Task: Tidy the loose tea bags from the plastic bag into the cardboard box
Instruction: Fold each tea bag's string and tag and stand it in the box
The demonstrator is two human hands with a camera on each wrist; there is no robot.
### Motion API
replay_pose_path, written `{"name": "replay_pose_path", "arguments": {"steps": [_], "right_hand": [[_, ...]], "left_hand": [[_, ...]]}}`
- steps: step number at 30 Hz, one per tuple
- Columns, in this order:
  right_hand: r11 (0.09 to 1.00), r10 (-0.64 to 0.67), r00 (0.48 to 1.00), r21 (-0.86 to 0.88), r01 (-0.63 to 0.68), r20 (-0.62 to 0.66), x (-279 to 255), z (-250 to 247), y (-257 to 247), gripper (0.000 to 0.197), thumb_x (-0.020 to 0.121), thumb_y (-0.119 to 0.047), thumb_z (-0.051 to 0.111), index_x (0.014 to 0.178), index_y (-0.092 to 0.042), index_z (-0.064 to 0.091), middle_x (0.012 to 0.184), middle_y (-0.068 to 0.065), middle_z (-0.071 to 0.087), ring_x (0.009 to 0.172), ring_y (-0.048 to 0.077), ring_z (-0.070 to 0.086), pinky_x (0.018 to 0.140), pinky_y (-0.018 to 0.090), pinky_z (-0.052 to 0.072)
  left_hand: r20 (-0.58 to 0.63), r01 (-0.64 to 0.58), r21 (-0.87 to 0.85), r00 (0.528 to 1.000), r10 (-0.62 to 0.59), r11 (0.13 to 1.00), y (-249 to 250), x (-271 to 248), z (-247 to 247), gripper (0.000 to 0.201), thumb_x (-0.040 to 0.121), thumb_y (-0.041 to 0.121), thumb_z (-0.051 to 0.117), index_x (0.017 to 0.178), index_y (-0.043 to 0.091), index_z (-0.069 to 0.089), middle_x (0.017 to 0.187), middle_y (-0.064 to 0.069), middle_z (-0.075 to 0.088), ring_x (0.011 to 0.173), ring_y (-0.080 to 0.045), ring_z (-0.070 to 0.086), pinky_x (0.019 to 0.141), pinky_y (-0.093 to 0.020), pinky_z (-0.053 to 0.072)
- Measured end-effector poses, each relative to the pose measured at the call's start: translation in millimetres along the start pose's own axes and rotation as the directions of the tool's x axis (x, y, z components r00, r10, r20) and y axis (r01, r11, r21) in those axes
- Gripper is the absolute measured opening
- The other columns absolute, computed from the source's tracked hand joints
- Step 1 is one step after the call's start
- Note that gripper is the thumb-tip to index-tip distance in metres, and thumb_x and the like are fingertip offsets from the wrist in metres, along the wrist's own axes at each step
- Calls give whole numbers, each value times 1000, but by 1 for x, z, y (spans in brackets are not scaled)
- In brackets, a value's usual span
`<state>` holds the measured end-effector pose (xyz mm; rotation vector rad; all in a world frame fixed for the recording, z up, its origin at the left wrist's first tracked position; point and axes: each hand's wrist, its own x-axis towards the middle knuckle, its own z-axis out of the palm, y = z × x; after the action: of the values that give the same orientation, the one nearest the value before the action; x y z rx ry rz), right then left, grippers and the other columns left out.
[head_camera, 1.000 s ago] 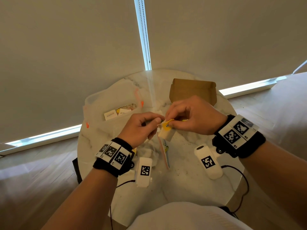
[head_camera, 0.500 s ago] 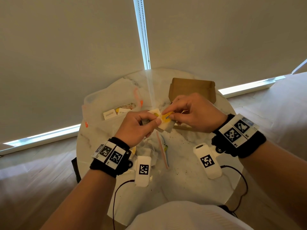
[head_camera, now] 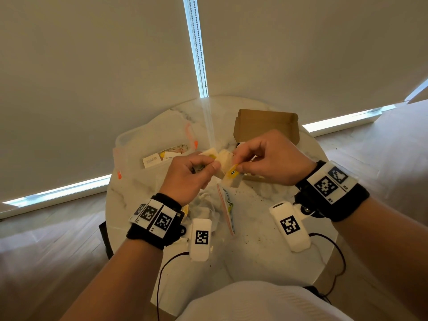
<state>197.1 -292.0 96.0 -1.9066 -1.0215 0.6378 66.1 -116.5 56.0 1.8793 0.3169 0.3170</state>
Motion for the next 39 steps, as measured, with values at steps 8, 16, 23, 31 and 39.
{"name": "replay_pose_path", "arguments": {"steps": [8, 16, 23, 31, 39], "right_hand": [[996, -46, 999, -80, 45, -13, 5, 6, -2, 10, 81, -13, 78, 87, -22, 77, 89, -8, 73, 79, 9, 66, 69, 23, 55], [981, 146, 978, -105, -163, -149, 17, -17, 38, 19, 88, -15, 71, 104, -25, 73, 91, -13, 70, 87, 4, 67, 79, 23, 54], [820, 357, 889, -360, -445, -287, 28, -65, 139, 8, 86, -11, 71, 90, -18, 73, 90, -4, 67, 86, 14, 62, 78, 25, 49], [665, 482, 851, -544, -512, -211, 26, -43, 195, 13, 92, -8, 61, 98, -11, 72, 100, 5, 64, 86, 16, 55, 82, 27, 47], [481, 556, 825, -770, -420, -102, 54, -26, 204, 11, 96, -8, 54, 93, -6, 64, 77, 5, 56, 85, 25, 65, 70, 29, 47]], "left_hand": [[17, -39, 21, 999, 39, 999, 1, 1, 3, 12, 89, 6, 69, 82, 14, 75, 59, 5, 54, 50, -5, 48, 55, -16, 41], [-47, 105, -37, 993, -106, 994, -2, 6, 8, 19, 96, 5, 59, 96, 10, 77, 59, 9, 58, 50, -7, 50, 60, -17, 47], [-20, 151, -51, 988, -152, 987, -6, 10, 17, 19, 95, 2, 59, 93, 11, 76, 70, 2, 59, 51, -8, 51, 56, -18, 47], [-22, 213, -31, 977, -214, 977, -14, 16, 28, 22, 94, 3, 61, 89, 16, 77, 69, 5, 60, 51, -10, 54, 56, -19, 48], [-12, 224, -1, 975, -224, 975, -17, 26, 31, 19, 94, 4, 60, 91, 15, 77, 65, 13, 60, 52, -9, 53, 59, -20, 49]]}}
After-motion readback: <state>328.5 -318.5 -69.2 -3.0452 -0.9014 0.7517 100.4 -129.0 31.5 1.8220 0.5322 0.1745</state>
